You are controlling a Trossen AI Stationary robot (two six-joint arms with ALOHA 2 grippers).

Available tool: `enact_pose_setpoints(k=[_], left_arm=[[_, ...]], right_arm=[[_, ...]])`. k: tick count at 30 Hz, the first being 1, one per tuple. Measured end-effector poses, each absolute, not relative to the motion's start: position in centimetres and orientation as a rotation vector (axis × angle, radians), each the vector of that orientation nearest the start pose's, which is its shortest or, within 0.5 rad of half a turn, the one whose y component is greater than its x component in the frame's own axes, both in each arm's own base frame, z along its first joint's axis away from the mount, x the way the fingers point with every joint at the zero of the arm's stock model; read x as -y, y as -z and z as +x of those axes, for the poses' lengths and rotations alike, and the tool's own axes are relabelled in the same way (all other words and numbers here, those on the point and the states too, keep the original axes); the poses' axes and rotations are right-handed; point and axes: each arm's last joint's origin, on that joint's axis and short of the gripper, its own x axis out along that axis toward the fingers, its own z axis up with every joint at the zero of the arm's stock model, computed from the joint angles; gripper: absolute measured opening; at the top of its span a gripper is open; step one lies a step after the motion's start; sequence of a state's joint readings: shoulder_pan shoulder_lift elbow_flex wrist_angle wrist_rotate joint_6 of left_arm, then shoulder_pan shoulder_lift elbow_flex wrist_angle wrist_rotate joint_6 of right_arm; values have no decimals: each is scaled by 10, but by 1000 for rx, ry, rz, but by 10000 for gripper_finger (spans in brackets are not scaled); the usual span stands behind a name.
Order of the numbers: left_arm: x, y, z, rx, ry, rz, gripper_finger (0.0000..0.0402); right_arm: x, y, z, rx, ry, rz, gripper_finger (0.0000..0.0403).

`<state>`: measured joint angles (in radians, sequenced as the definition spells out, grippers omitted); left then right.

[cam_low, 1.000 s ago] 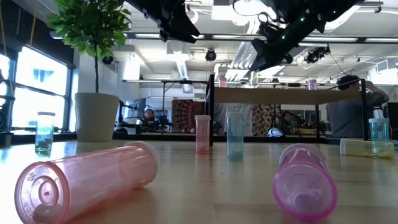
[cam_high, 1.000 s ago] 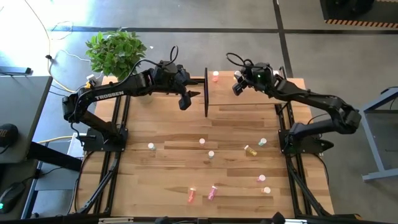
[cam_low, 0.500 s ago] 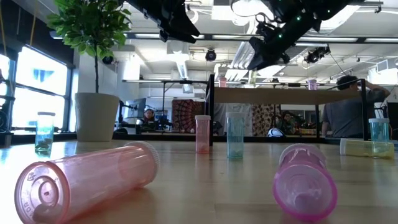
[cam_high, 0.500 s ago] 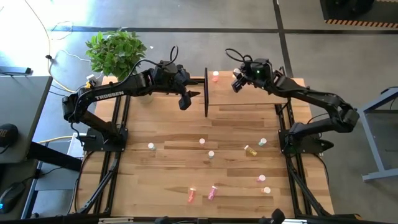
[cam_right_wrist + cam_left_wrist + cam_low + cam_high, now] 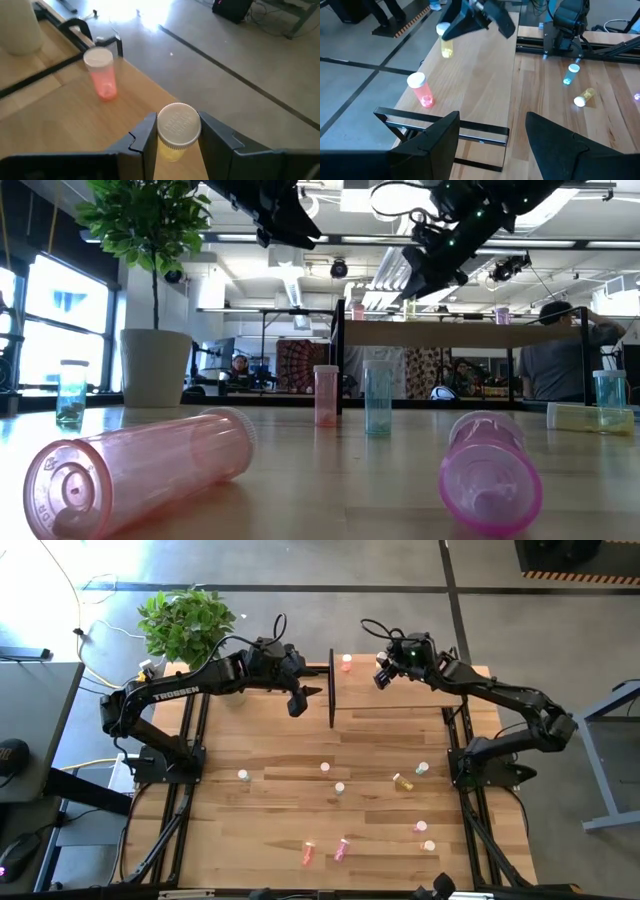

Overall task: Pick and place medicine bottles onto shelf by color
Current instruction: Put the top yellow pill bottle on the shelf

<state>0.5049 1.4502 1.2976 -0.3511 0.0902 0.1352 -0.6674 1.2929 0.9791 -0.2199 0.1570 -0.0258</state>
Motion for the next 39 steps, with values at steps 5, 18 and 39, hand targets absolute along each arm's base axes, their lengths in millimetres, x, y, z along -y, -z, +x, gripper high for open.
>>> enact_pose_setpoints(k=[5, 18, 39], left_arm=[[-154, -341, 285, -511, -372, -18, 216], [-155, -341, 285, -511, -373, -18, 216], [-155, -341, 285, -512, -375, -18, 216]], right_arm=[[183, -278, 226, -574, 781, 127, 110], [184, -277, 227, -578, 772, 130, 110], [184, -274, 227, -602, 778, 134, 118]])
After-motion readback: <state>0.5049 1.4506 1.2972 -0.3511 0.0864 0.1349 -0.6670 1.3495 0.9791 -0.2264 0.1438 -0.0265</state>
